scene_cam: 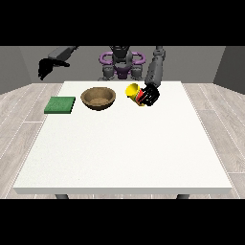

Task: Pick the cup and pour the ball into the bowl, then pick the bowl and place it on the pad

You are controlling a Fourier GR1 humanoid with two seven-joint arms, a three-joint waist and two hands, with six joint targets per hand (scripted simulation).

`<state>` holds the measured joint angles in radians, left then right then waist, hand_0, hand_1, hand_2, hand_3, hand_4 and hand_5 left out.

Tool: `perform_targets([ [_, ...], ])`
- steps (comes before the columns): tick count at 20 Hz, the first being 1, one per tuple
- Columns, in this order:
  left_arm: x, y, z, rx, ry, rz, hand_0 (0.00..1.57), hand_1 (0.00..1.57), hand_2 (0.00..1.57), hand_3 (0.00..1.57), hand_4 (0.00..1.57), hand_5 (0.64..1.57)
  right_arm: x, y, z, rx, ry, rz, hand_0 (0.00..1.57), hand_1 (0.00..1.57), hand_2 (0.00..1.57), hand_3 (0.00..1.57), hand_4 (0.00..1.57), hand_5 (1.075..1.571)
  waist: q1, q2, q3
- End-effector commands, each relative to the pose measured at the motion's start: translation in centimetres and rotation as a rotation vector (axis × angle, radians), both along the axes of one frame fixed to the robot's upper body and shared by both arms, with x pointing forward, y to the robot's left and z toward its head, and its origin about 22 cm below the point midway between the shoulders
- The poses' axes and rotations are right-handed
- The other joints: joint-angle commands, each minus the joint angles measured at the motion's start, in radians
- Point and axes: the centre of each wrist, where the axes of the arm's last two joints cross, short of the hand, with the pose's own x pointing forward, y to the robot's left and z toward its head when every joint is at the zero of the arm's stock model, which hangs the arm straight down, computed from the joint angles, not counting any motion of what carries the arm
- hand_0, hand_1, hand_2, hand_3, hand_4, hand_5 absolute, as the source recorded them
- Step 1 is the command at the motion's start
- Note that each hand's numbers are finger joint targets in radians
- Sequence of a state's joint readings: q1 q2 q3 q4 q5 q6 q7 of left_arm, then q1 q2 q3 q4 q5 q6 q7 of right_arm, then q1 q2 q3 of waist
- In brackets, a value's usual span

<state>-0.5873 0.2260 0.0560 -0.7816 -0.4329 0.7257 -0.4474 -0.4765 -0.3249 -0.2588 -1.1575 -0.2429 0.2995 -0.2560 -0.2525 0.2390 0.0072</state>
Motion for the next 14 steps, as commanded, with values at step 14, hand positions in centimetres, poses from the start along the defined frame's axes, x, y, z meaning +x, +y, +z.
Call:
perform_targets([
  [14,1.3,-19.8,2.9,0.646,0.201,-0.072,0.97,0.97,1.57,1.57,0.81,1.562,-2.1,-5.1,-7.5,0.033,0.249,-0.099,0.00,0.00,0.12,0.13,0.71,1.544,0.115,-0.244,-0.0033],
])
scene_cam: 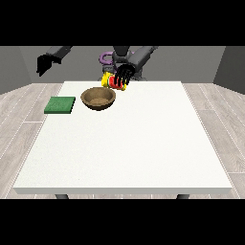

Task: Pick the cup and pour the ball into the bowl, then pick the bowl and place it on the pad

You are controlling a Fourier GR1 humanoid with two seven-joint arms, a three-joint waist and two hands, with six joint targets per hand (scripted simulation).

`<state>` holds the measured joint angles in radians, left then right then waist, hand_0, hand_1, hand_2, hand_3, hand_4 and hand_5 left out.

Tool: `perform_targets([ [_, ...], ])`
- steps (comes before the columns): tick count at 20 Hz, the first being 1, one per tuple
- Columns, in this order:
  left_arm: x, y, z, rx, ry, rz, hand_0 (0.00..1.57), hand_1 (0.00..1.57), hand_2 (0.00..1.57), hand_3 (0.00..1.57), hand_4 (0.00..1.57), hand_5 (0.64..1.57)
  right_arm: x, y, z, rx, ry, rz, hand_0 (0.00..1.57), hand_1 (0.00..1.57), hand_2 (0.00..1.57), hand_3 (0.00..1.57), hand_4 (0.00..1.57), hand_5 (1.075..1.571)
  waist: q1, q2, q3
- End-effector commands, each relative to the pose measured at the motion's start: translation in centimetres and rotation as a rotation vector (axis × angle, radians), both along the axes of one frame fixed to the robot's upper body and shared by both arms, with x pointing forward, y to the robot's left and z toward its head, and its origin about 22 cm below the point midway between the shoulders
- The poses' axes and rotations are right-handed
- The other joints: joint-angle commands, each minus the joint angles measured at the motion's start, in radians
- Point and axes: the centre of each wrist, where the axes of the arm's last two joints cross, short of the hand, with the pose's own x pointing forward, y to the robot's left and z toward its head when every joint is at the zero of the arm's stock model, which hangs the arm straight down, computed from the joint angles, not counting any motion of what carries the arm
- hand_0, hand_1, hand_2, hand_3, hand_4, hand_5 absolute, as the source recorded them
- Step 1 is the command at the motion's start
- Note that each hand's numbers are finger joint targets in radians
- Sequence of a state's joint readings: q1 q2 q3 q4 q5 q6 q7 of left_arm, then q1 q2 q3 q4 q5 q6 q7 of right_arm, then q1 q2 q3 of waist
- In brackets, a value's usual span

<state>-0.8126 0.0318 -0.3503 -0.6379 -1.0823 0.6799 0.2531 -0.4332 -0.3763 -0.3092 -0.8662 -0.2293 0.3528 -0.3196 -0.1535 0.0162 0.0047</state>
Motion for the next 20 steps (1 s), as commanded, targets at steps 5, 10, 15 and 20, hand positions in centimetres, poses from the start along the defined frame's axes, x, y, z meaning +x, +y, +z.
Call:
perform_targets([
  [5,0.2,-6.7,4.6,0.468,-0.004,-0.039,0.68,0.68,1.57,1.57,0.78,1.569,-0.8,0.8,-3.1,0.002,0.086,0.006,0.00,0.00,0.17,0.33,0.73,1.540,-0.009,-0.083,-0.0009],
  [10,-0.7,-9.3,6.1,0.801,-0.016,-0.145,0.21,0.21,1.57,1.57,1.28,1.341,0.8,0.5,-1.5,0.009,0.047,0.015,0.00,0.00,0.00,0.23,0.74,1.533,-0.003,-0.041,-0.0010],
  [15,-0.3,-10.8,7.6,1.161,-0.110,-0.132,1.54,1.54,1.57,1.57,1.26,1.434,-0.1,-1.5,-1.7,0.005,0.060,-0.014,0.00,0.00,0.13,0.28,0.75,1.535,0.023,-0.040,-0.0013],
  [20,-1.4,-11.8,7.9,1.243,-0.155,-0.128,1.51,1.51,1.57,1.57,1.23,1.450,0.4,-0.9,-1.6,0.011,0.040,-0.030,0.00,0.00,0.04,0.28,0.75,1.536,0.050,-0.021,-0.0037],
])
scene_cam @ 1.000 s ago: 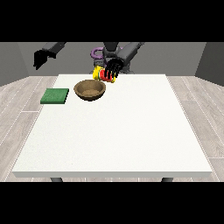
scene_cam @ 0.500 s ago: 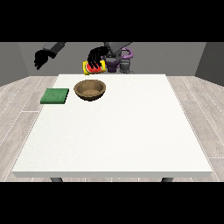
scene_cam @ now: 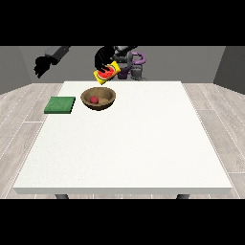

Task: Pick the cup and pour the ball into the bowl, then pick the bowl and place it on the pad

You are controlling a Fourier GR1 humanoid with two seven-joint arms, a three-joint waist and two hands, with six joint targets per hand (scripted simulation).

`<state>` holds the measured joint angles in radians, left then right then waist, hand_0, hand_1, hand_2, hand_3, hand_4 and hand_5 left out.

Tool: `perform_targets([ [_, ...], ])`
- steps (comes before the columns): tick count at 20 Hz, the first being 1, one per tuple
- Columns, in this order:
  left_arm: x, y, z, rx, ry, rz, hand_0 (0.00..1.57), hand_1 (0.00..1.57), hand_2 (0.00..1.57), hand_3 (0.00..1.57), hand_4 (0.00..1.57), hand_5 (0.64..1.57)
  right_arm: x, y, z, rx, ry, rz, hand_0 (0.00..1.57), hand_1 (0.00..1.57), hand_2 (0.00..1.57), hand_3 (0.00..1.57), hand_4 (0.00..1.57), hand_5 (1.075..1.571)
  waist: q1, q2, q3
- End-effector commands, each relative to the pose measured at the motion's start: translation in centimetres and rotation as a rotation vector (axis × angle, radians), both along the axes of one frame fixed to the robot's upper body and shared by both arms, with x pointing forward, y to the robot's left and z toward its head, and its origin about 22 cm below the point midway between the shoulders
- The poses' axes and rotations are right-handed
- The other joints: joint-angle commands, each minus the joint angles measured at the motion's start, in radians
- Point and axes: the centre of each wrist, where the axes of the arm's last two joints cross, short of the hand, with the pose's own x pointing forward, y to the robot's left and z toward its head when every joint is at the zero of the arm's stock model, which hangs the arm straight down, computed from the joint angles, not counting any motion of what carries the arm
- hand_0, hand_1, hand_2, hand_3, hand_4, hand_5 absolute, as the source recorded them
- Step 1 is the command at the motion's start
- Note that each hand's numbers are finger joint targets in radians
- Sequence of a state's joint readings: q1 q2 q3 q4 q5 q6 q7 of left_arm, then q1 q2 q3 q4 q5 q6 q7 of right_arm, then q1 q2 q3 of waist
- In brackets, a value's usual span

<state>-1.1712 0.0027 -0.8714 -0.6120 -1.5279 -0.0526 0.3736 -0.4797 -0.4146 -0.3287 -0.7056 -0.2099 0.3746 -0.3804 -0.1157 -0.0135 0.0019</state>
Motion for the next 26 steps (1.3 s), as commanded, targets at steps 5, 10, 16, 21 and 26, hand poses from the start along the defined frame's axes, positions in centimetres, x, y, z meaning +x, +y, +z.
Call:
perform_targets([
  [5,-0.7,-0.4,1.6,-0.038,0.039,-0.051,1.51,1.51,1.57,1.57,1.21,1.467,-1.5,0.1,-2.2,0.013,0.049,-0.043,0.00,0.00,0.00,0.20,0.76,1.554,0.087,-0.050,-0.0018],
  [10,0.7,3.2,2.4,-0.738,0.130,0.131,0.00,0.00,1.57,1.57,1.06,1.541,-2.6,0.0,-3.1,0.025,0.075,-0.044,0.00,0.00,0.16,0.23,0.74,1.551,0.084,-0.046,-0.0079],
  [16,-0.1,6.0,0.9,-1.227,0.201,0.149,1.12,1.12,1.57,1.57,1.04,1.570,0.3,3.5,-1.6,0.030,0.085,-0.024,0.00,0.00,0.18,0.30,0.76,1.556,0.106,-0.019,-0.0079],
  [21,-1.5,7.8,2.5,-1.709,0.194,0.087,1.35,1.35,1.57,1.57,0.96,1.531,0.4,7.8,-4.0,0.081,0.163,0.001,0.00,0.00,0.00,0.00,0.73,1.569,0.071,0.027,-0.0090],
  [26,-3.2,11.4,-0.8,-1.928,0.269,0.052,1.18,1.18,1.53,1.44,0.92,1.553,1.6,10.4,-3.4,0.126,0.246,-0.050,0.00,0.00,0.00,0.00,0.63,1.570,0.138,0.023,-0.0070],
])
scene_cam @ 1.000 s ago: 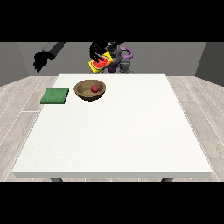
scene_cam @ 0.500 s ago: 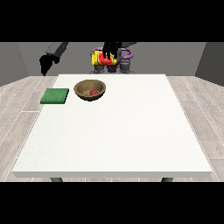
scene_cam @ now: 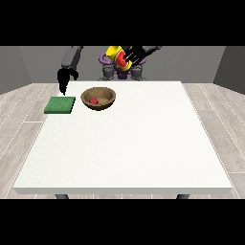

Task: Pick the cup and pour the ball into the bowl, then pick the bowl and place it on the pad

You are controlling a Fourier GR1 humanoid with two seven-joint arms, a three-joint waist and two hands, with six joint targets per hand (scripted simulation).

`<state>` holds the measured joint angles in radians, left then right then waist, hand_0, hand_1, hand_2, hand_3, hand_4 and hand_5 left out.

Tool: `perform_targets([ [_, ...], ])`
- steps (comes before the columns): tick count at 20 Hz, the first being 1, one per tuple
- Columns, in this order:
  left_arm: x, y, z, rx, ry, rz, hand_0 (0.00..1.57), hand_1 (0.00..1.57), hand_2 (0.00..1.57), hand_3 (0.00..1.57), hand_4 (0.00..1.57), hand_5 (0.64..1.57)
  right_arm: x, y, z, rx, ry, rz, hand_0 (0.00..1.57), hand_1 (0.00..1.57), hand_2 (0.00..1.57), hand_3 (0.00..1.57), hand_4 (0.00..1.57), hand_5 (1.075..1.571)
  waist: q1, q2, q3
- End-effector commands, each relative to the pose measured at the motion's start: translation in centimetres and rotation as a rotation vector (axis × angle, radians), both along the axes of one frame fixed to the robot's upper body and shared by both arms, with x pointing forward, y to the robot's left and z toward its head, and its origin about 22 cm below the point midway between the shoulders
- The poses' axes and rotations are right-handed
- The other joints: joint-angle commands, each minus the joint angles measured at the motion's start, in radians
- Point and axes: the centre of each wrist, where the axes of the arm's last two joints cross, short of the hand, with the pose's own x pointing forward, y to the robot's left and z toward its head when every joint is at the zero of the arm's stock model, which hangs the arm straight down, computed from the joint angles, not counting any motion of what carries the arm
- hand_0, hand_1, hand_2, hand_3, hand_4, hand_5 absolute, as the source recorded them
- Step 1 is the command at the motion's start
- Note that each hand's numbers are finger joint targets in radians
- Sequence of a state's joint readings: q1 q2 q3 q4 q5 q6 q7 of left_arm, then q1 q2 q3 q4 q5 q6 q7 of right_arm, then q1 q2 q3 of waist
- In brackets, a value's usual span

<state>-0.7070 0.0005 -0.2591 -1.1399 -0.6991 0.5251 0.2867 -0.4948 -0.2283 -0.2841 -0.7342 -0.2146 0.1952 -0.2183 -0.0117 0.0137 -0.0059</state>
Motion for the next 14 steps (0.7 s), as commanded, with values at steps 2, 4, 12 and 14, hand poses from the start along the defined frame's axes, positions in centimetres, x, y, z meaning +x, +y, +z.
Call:
perform_targets([
  [2,-1.1,3.7,-2.6,-0.323,0.085,0.004,0.00,0.00,0.00,0.00,0.62,1.568,2.1,4.4,1.9,0.024,-0.012,0.042,0.00,0.00,0.00,0.00,0.57,1.571,-0.047,0.072,-0.0007],
  [4,-2.8,4.2,-5.4,-0.366,0.186,-0.074,0.00,0.00,0.00,0.00,0.00,0.757,1.8,5.5,1.4,0.020,0.002,0.045,0.00,0.00,0.00,0.00,0.32,1.571,-0.049,0.069,0.0010],
  [12,-3.1,7.1,-8.2,-0.440,0.276,-0.129,0.00,0.00,0.00,0.00,0.00,0.724,-0.8,8.6,-1.4,0.023,0.107,0.003,0.00,0.00,0.00,0.00,0.00,1.571,-0.017,0.002,0.0058],
  [14,-3.0,10.0,-9.2,-0.443,0.218,-0.147,0.00,0.00,0.00,0.00,0.00,0.737,-0.7,7.8,-0.9,0.006,0.070,0.007,0.00,0.00,0.00,0.00,0.00,1.571,-0.016,0.050,0.0057],
])
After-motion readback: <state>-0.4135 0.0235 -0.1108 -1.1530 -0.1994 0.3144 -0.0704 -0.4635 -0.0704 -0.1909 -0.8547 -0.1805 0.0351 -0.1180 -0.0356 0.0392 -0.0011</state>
